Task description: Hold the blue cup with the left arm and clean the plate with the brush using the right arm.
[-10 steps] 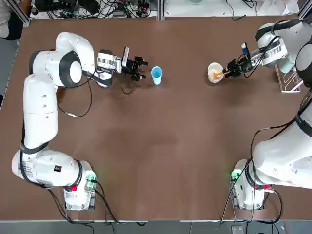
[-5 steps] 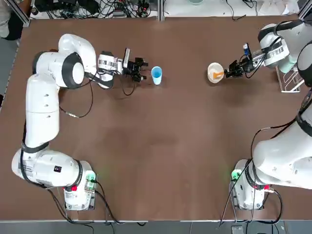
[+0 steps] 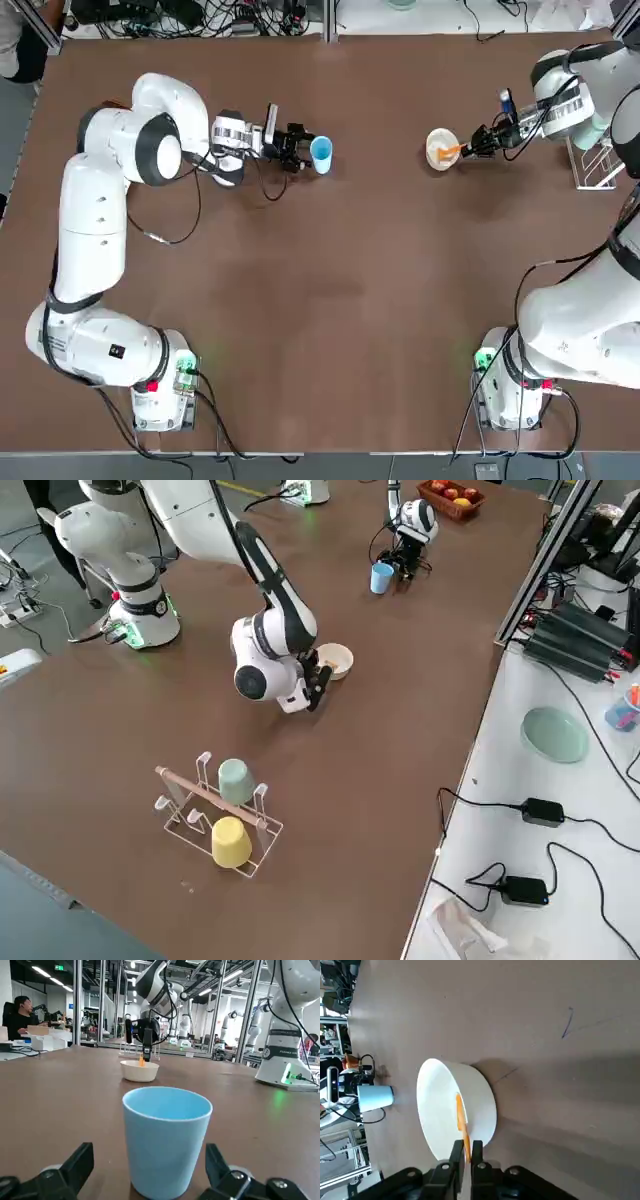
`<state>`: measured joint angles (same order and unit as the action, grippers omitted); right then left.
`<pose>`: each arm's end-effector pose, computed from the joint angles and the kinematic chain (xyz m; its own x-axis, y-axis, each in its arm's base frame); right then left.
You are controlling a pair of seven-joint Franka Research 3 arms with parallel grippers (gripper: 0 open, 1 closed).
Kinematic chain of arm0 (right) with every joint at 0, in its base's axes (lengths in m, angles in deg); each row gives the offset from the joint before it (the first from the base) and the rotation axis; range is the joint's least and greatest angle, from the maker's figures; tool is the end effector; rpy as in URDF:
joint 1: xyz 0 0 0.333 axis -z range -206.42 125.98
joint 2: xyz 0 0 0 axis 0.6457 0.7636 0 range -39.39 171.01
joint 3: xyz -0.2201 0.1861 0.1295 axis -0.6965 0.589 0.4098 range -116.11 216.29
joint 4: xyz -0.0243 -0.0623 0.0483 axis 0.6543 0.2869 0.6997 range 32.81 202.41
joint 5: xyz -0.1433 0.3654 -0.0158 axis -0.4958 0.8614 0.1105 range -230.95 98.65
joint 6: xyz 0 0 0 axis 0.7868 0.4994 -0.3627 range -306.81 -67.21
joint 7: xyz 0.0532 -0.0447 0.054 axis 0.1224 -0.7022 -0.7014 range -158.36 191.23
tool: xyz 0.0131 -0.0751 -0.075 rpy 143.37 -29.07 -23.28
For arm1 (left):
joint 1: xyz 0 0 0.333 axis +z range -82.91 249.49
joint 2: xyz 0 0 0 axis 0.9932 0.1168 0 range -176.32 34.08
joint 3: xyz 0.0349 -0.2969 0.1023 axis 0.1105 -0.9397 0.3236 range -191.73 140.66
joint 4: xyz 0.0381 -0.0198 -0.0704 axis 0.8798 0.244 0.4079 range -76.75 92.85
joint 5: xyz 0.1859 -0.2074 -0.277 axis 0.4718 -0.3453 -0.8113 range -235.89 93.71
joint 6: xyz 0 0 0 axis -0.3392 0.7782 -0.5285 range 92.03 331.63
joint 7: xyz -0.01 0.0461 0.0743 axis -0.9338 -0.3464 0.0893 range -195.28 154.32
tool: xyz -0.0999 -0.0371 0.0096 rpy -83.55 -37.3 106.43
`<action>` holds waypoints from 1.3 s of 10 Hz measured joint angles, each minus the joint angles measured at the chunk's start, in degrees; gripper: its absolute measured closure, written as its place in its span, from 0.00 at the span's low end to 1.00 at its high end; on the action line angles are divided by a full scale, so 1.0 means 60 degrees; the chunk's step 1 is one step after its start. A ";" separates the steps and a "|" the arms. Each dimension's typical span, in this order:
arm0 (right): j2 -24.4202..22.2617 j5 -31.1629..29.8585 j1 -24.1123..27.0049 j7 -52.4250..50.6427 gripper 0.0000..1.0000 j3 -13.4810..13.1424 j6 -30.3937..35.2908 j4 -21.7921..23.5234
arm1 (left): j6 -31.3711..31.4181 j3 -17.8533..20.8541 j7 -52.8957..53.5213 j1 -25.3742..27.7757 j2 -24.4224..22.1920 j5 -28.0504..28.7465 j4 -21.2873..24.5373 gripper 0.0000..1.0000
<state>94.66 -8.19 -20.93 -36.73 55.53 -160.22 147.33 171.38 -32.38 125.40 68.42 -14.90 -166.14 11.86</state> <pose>0.5242 -0.0813 0.1565 0.9972 -0.0660 -0.0341 -0.0672 -0.6056 -0.7929 0.5570 -0.3034 0.0584 0.0965 -0.0957 0.9907 -0.9870 0.1190 0.1077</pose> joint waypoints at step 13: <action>-0.1041 -0.4656 -0.1917 0.2340 0.96 0.0151 0.1998 -0.4161 | 0.0203 0.0218 0.0021 -0.0851 0.0109 -0.1145 -0.0007 0.01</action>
<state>88.42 -36.13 -32.43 -22.69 56.43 -148.23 122.36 172.60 -31.08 125.53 63.31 -14.24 -173.01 11.82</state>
